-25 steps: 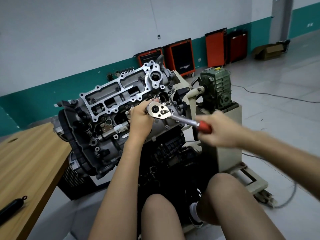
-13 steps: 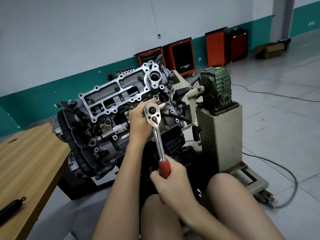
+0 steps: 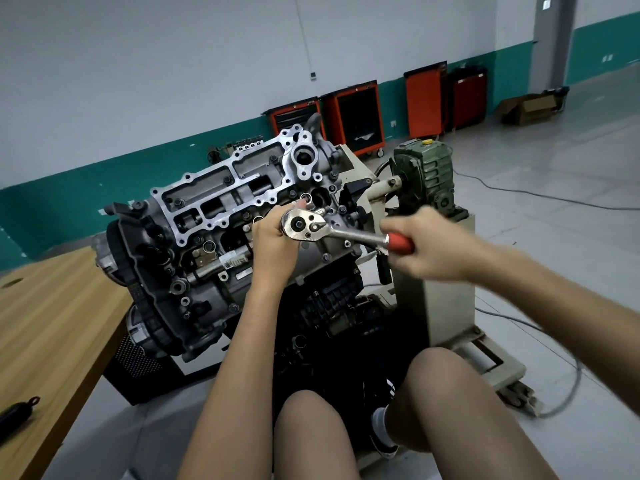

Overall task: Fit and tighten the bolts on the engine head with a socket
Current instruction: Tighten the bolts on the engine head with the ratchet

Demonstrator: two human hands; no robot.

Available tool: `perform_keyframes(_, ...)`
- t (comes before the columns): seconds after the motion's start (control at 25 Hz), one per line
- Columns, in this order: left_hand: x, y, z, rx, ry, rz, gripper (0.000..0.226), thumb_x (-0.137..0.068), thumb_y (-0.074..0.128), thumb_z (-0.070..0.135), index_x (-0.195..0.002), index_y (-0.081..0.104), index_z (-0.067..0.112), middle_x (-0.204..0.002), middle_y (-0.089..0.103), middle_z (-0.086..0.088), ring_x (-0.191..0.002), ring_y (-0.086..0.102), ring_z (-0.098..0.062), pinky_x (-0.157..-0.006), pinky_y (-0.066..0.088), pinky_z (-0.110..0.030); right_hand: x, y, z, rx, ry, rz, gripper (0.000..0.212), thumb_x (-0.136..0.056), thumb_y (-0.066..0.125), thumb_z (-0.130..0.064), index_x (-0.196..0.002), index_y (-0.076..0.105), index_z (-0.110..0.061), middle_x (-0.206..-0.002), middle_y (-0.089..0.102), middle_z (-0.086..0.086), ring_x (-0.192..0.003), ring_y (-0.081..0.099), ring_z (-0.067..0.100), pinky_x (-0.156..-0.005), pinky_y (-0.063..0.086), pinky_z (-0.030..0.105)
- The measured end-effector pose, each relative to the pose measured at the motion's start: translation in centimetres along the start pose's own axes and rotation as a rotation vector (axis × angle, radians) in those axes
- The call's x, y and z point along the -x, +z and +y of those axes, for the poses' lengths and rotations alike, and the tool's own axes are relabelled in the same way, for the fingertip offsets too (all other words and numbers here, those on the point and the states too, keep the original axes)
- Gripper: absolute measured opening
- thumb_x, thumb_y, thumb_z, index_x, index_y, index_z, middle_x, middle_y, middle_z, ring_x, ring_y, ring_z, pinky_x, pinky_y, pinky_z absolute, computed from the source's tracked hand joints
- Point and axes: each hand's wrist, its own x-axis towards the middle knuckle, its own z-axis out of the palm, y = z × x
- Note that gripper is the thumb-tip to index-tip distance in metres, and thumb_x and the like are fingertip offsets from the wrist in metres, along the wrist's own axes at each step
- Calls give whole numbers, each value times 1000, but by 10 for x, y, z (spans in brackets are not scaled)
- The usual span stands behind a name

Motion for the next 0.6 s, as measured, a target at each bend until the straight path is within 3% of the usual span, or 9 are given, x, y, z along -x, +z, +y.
perform_keyframes(0.08,1,3,-3,-13,-21,36,40,-95,55,27,-55,56,29,-43,44,20,-45,36,1,-51,29,-12,28,49,-19,-279,79,99,27,-74,64,-3,-63,44,-18,-51,42,-8,-45,38,7,-49,31,27)
perform_keyframes(0.2,2,3,-3,-35,-28,53,51,-95,54,28,-46,47,37,-44,38,16,-48,29,-2,-53,27,-22,44,119,-78,-753,243,267,25,-70,59,-13,-61,37,-21,-49,35,-7,-46,30,5,-45,28,27)
perform_keyframes(0.32,1,1,0,-24,-18,33,48,-95,54,28,-48,45,32,-43,36,17,-46,29,-1,-53,28,-20,36,151,-118,-954,342,336,19,-69,53,-18,-61,37,-23,-48,33,-8,-45,28,6,-43,28,24)
perform_keyframes(0.44,-1,-1,-3,-61,24,-6,50,-94,56,21,-46,47,31,-42,37,17,-44,30,0,-49,26,-12,41,117,-80,-744,274,234,29,-74,60,-9,-58,41,-25,-48,35,-8,-43,30,5,-44,29,22)
perform_keyframes(0.6,-8,-2,-8,-42,-44,1,18,-88,60,5,-71,66,5,-49,56,10,-51,46,5,-56,38,-13,10,15,-3,-147,45,-49,27,-79,64,-3,-65,48,-20,-54,45,-7,-43,42,7,-47,36,21)
